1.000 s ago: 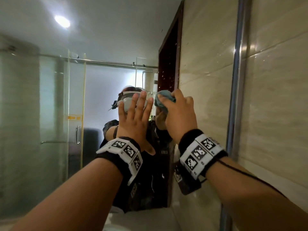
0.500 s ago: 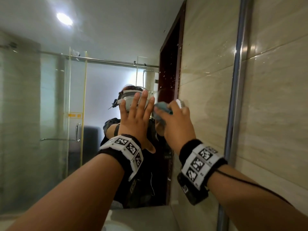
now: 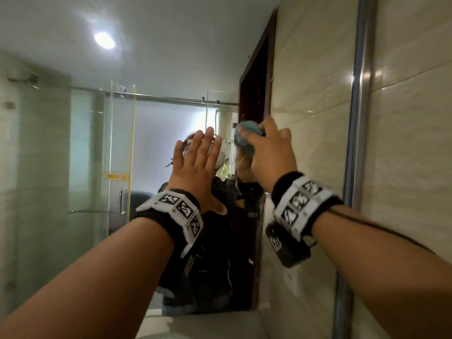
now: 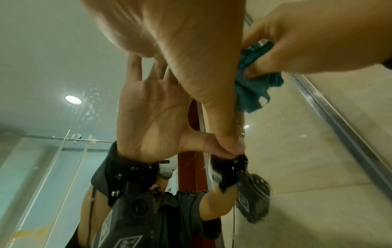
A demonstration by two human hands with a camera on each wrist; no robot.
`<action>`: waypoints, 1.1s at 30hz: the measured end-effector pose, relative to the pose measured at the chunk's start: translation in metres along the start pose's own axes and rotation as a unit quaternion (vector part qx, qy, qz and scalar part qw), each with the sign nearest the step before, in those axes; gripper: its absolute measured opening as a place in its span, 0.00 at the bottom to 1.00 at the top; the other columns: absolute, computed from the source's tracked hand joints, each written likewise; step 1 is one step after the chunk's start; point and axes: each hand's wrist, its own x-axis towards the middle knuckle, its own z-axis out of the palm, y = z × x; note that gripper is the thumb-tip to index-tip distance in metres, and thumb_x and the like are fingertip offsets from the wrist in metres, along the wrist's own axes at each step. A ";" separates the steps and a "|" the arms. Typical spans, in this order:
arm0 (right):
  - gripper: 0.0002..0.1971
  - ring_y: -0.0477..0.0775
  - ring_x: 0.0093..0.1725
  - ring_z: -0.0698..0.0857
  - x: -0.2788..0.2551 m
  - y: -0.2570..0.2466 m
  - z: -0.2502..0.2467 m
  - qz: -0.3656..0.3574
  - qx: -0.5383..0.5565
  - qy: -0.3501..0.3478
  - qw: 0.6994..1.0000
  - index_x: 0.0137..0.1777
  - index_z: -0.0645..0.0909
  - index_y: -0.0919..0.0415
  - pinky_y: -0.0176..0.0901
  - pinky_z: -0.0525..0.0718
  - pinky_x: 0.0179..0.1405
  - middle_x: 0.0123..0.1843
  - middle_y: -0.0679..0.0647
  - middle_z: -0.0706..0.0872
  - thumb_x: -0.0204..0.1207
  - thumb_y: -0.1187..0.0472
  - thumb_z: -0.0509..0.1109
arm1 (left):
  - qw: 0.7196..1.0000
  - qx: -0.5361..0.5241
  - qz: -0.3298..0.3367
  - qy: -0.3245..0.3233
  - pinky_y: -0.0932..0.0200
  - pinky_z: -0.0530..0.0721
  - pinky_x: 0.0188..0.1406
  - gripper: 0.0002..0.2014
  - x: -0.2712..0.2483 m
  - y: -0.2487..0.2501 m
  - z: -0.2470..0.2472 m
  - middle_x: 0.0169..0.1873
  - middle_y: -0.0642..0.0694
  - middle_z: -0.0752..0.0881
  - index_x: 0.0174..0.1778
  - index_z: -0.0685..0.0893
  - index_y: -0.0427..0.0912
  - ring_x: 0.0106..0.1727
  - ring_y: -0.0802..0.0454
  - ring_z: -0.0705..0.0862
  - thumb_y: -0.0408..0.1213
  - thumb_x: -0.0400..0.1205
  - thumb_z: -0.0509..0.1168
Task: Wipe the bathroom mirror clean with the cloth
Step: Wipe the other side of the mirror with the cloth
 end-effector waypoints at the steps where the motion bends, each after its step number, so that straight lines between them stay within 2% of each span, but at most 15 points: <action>1: 0.22 0.56 0.60 0.67 -0.012 -0.005 0.007 -0.015 0.019 -0.011 1.000 0.74 0.70 0.44 0.49 0.76 0.65 0.69 0.55 0.67 0.80 0.58 0.64 | 1.000 0.001 -0.002 0.004 0.35 0.29 0.75 0.73 0.000 -0.001 0.000 0.75 0.40 0.20 0.65 0.11 0.41 0.77 0.42 0.22 0.80 0.56 0.61; 4: 0.26 0.58 0.56 0.70 -0.033 -0.007 0.018 -0.103 -0.043 -0.039 0.993 0.71 0.73 0.42 0.48 0.82 0.50 0.65 0.52 0.72 0.73 0.58 0.73 | 1.000 0.008 -0.003 0.004 0.35 0.29 0.74 0.73 0.000 0.000 -0.001 0.75 0.39 0.21 0.66 0.12 0.40 0.77 0.41 0.23 0.80 0.57 0.61; 7: 0.27 0.61 0.61 0.68 -0.013 0.003 0.002 -0.148 -0.089 -0.051 0.984 0.73 0.71 0.42 0.50 0.80 0.57 0.66 0.51 0.70 0.75 0.60 0.70 | 1.000 0.009 -0.005 -0.001 0.35 0.29 0.74 0.73 0.001 0.001 -0.001 0.75 0.39 0.20 0.64 0.10 0.40 0.77 0.41 0.23 0.80 0.57 0.61; 10: 0.25 0.59 0.63 0.66 0.004 0.005 -0.007 -0.049 -0.058 0.000 0.997 0.76 0.67 0.42 0.45 0.74 0.62 0.71 0.53 0.65 0.80 0.60 0.61 | 1.000 -0.004 -0.005 -0.006 0.34 0.30 0.76 0.74 0.003 0.001 0.000 0.73 0.40 0.18 0.64 0.10 0.41 0.77 0.41 0.22 0.80 0.56 0.62; 12: 0.28 0.59 0.63 0.66 -0.011 -0.004 0.007 -0.009 -0.040 0.015 0.999 0.75 0.67 0.41 0.46 0.76 0.64 0.71 0.53 0.62 0.78 0.62 0.65 | 1.000 -0.003 -0.006 -0.007 0.33 0.32 0.76 0.74 0.002 0.001 0.001 0.72 0.40 0.17 0.64 0.09 0.40 0.76 0.41 0.22 0.81 0.56 0.62; 15: 0.27 0.63 0.53 0.74 -0.050 -0.016 0.028 -0.110 -0.002 -0.049 0.993 0.64 0.79 0.47 0.53 0.86 0.47 0.64 0.54 0.70 0.65 0.64 0.78 | 1.000 -0.004 -0.005 -0.004 0.33 0.34 0.77 0.73 0.000 0.002 -0.001 0.74 0.39 0.19 0.67 0.12 0.40 0.77 0.41 0.23 0.80 0.58 0.62; 17: 0.27 0.63 0.46 0.76 -0.061 -0.006 0.036 -0.188 -0.025 -0.074 0.979 0.59 0.84 0.49 0.50 0.86 0.37 0.59 0.56 0.78 0.58 0.65 0.82 | 1.000 -0.007 -0.007 -0.006 0.33 0.34 0.77 0.73 -0.002 0.003 -0.003 0.75 0.39 0.21 0.65 0.11 0.40 0.77 0.41 0.23 0.78 0.59 0.63; 19: 0.28 0.62 0.49 0.76 -0.049 0.002 0.029 -0.192 -0.043 -0.082 0.977 0.62 0.82 0.45 0.48 0.86 0.40 0.62 0.55 0.77 0.61 0.63 0.81 | 1.000 -0.001 -0.009 -0.009 0.33 0.34 0.77 0.73 -0.002 0.002 -0.003 0.75 0.39 0.20 0.63 0.09 0.40 0.76 0.42 0.22 0.78 0.59 0.63; 22: 0.27 0.60 0.61 0.68 -0.028 0.012 0.021 -0.048 -0.018 -0.001 0.999 0.73 0.69 0.38 0.45 0.79 0.59 0.69 0.53 0.67 0.76 0.60 0.68 | 1.000 -0.007 -0.011 -0.017 0.34 0.33 0.76 0.74 0.000 0.002 -0.004 0.74 0.40 0.19 0.63 0.09 0.41 0.75 0.44 0.20 0.79 0.57 0.64; 24: 0.28 0.59 0.61 0.65 -0.032 0.004 0.025 0.001 -0.017 0.033 0.999 0.75 0.67 0.39 0.42 0.74 0.59 0.70 0.52 0.64 0.78 0.63 0.65 | 1.000 -0.008 -0.013 -0.019 0.34 0.33 0.76 0.74 0.000 0.002 -0.003 0.74 0.41 0.19 0.64 0.10 0.41 0.74 0.44 0.20 0.79 0.57 0.63; 26: 0.30 0.59 0.58 0.68 -0.048 -0.005 0.030 -0.033 -0.001 -0.002 0.999 0.72 0.71 0.40 0.44 0.79 0.56 0.68 0.53 0.68 0.72 0.64 0.72 | 1.000 -0.005 -0.012 -0.018 0.33 0.34 0.77 0.74 0.000 0.002 -0.003 0.74 0.40 0.19 0.63 0.09 0.41 0.74 0.43 0.20 0.80 0.57 0.63; 28: 0.32 0.62 0.51 0.74 -0.065 0.002 0.039 -0.120 -0.010 -0.034 0.992 0.67 0.77 0.44 0.51 0.86 0.44 0.63 0.54 0.73 0.63 0.66 0.79 | 1.000 -0.008 -0.011 -0.016 0.33 0.36 0.77 0.73 -0.001 0.003 -0.004 0.75 0.40 0.20 0.64 0.10 0.41 0.76 0.42 0.22 0.79 0.58 0.64; 30: 0.34 0.63 0.47 0.76 -0.071 0.014 0.034 -0.188 -0.030 -0.061 0.980 0.65 0.80 0.45 0.52 0.87 0.37 0.61 0.55 0.76 0.59 0.68 0.81 | 1.000 -0.016 -0.011 -0.019 0.33 0.35 0.77 0.73 -0.001 0.004 -0.005 0.75 0.40 0.21 0.66 0.12 0.41 0.77 0.42 0.23 0.78 0.58 0.65; 32: 0.30 0.62 0.54 0.75 -0.061 0.023 0.018 -0.159 -0.028 -0.071 0.984 0.66 0.77 0.42 0.48 0.86 0.47 0.64 0.54 0.74 0.67 0.66 0.78 | 1.000 -0.014 -0.012 -0.020 0.34 0.33 0.77 0.74 0.000 0.003 -0.005 0.75 0.40 0.19 0.67 0.12 0.42 0.77 0.42 0.22 0.78 0.57 0.65; 33: 0.26 0.61 0.59 0.73 -0.050 0.028 0.010 -0.103 -0.005 -0.040 0.994 0.67 0.74 0.41 0.47 0.83 0.55 0.66 0.54 0.70 0.73 0.64 0.73 | 1.000 -0.013 -0.011 -0.023 0.34 0.33 0.77 0.74 0.000 0.003 -0.005 0.74 0.41 0.19 0.67 0.13 0.42 0.76 0.42 0.22 0.78 0.57 0.65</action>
